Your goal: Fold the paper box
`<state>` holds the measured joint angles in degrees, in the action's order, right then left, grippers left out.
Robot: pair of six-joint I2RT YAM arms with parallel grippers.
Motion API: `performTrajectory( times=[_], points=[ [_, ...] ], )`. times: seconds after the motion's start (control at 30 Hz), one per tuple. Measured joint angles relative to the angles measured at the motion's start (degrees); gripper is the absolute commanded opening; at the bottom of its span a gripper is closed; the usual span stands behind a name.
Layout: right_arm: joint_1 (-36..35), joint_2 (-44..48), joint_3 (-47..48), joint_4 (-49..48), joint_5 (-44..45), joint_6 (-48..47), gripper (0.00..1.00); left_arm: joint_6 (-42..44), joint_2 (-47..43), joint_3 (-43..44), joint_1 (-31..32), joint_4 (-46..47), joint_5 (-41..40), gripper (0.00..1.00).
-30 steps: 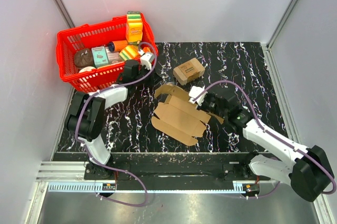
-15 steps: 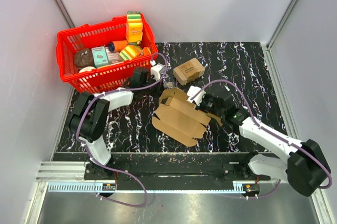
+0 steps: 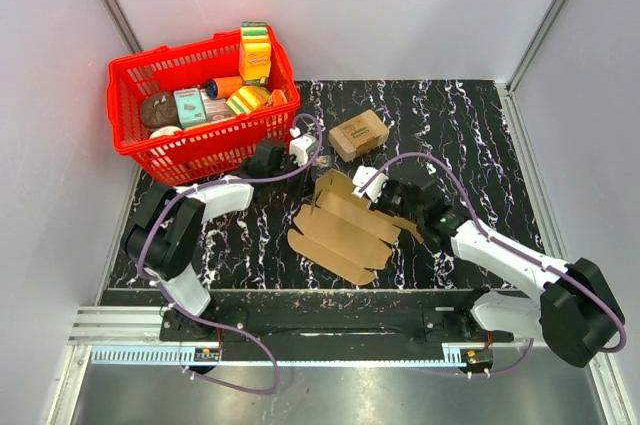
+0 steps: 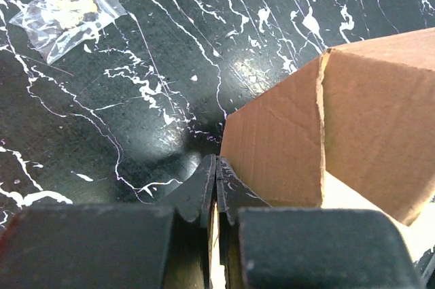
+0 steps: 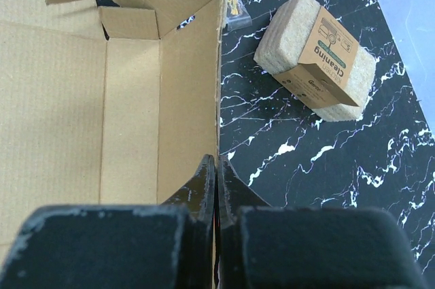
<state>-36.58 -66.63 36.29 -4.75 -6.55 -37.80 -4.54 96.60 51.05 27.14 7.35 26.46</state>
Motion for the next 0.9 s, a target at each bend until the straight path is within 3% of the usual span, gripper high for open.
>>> performTrajectory(
  times=[0.67, 0.9],
  points=[
    [-4.2, -2.7, 0.0, 3.4, 4.6, -9.6, 0.02, 0.0, 0.0, -3.7, 0.0, 1.8, -1.4, 0.03],
    [-5.5, -3.2, 0.0, 3.4, 6.9, -11.5, 0.02, 0.2, -0.5, -5.0, 0.1, 2.6, 0.2, 0.16]
  ],
)
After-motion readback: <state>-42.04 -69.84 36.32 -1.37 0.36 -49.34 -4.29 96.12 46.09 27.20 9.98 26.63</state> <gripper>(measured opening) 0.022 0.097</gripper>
